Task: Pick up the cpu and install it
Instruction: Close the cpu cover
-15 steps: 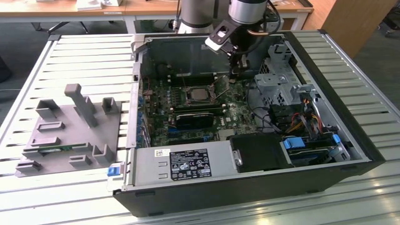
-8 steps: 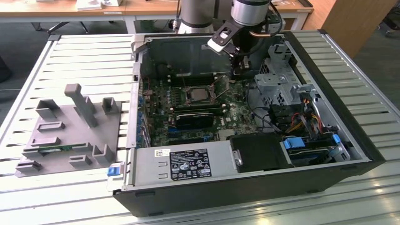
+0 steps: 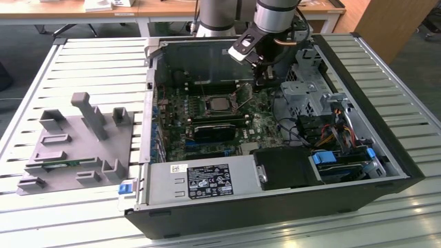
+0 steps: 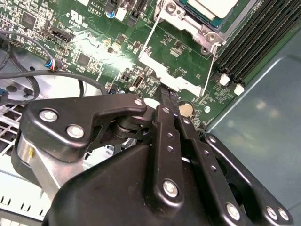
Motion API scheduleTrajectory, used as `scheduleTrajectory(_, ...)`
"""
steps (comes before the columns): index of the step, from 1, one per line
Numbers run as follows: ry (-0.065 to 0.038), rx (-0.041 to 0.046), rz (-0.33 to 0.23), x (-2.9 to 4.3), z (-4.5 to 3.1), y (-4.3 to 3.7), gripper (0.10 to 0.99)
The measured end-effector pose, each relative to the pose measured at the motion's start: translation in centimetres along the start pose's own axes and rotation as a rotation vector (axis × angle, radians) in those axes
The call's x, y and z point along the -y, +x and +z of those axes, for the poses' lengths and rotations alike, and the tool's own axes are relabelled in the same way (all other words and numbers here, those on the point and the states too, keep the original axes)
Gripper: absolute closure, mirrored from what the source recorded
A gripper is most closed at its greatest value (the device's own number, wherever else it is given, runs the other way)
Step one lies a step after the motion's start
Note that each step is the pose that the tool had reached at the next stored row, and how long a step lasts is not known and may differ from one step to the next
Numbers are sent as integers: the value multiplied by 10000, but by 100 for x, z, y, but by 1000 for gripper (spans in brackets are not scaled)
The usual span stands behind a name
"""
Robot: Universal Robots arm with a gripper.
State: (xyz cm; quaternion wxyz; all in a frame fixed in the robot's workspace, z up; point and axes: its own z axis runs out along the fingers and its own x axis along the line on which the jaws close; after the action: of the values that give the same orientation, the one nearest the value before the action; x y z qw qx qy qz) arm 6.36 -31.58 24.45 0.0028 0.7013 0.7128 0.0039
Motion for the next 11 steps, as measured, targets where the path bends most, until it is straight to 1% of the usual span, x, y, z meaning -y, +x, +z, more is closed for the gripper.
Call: scheduleTrajectory(11,0,-2,-1,35,1,1,980)
